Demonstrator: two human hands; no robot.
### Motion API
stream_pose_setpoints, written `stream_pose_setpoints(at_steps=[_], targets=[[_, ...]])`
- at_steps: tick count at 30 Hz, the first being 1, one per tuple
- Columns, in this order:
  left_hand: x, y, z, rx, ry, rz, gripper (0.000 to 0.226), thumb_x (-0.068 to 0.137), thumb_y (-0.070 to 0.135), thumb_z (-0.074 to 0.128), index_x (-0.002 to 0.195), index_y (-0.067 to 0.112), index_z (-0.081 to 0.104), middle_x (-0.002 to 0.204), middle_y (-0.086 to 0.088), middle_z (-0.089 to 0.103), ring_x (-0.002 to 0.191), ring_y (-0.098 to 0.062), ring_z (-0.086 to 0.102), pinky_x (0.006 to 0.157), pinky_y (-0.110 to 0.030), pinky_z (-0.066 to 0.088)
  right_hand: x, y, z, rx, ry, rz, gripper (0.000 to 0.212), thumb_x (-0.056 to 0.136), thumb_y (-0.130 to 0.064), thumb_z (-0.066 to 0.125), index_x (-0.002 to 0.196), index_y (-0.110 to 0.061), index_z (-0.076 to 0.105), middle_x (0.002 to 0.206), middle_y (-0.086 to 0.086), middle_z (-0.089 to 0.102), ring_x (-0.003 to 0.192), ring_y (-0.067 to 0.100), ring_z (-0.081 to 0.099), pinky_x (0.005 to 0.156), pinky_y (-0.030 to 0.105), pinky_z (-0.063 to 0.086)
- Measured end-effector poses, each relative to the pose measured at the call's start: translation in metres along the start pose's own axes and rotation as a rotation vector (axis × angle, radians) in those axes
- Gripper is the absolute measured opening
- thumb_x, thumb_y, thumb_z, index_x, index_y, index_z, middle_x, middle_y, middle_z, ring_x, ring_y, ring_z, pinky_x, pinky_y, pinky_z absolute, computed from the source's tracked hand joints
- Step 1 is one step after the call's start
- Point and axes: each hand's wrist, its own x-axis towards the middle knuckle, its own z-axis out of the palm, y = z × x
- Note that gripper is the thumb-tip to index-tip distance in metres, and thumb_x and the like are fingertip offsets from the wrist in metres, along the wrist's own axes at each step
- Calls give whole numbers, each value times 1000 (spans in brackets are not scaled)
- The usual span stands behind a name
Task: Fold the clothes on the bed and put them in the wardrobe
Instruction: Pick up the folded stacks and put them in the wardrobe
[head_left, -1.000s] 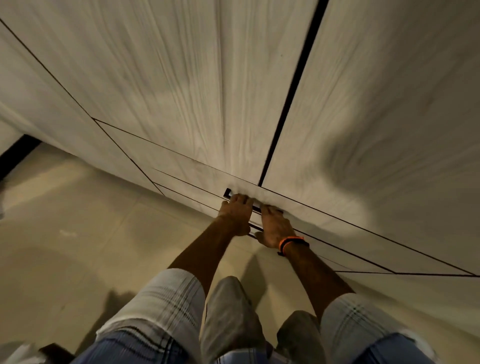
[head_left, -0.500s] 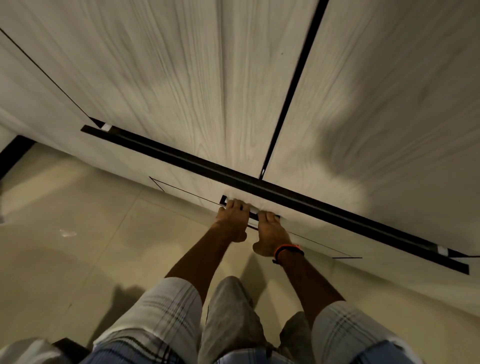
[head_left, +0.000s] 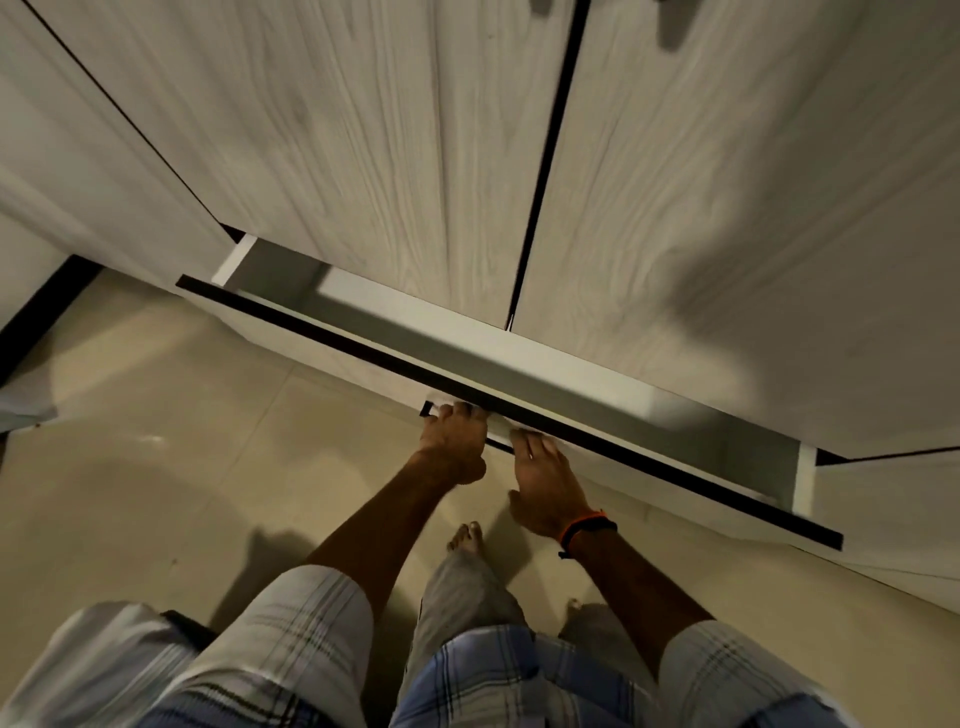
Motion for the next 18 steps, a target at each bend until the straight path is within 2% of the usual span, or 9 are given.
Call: stream_pose_setpoints(at_steps=[3, 5, 8, 11, 14, 18], targets=[[-17, 23, -15, -80, 96, 68, 48, 89, 24, 64, 133, 14, 48, 132, -11, 56, 122, -30, 52, 103, -45, 46, -23, 9, -21, 22, 75, -16, 72, 86, -12, 58, 151, -6, 27, 151, 13, 37, 139, 28, 34, 117, 36, 24], [-22, 38, -23, -136, 180, 106, 41, 87, 22, 65, 126, 16, 54, 125, -8, 61, 116, -27, 56, 98, -43, 49, -33, 18, -33, 8, 109, -18, 68, 85, -12, 59, 148, -7, 33, 144, 13, 44, 132, 28, 41, 113, 36, 31], [-22, 58, -33, -96, 218, 161, 58, 86, 23, 68, 138, 16, 44, 142, -10, 46, 132, -31, 42, 109, -46, 39, -41, 32, -47, 11, 147, 43, 66, 83, -13, 62, 144, -5, 38, 140, 15, 46, 129, 32, 44, 109, 39, 37], [-20, 67, -31, 8, 81, 185, 80, 86, 26, 69, 151, 13, 24, 158, -12, 21, 146, -33, 19, 118, -50, 23, -48, 50, -59, -64, 83, 143, 70, 87, -17, 59, 149, -4, 28, 150, 17, 35, 138, 32, 34, 113, 40, 31], [-18, 69, -19, 37, -23, 185, 91, 84, 31, 71, 153, 10, 16, 160, -14, 12, 149, -35, 9, 117, -54, 24, -60, 75, -65, -114, -82, 234, 78, 88, -21, 60, 152, -4, 18, 153, 17, 30, 140, 32, 32, 115, 42, 28], [-22, 72, -14, 42, -10, 145, 92, 84, 31, 72, 153, 11, 14, 161, -12, 9, 149, -34, 6, 115, -55, 29, -75, 100, -61, -133, -150, 222, 89, 84, -23, 65, 154, -9, 14, 152, 14, 31, 139, 31, 33, 116, 43, 29]])
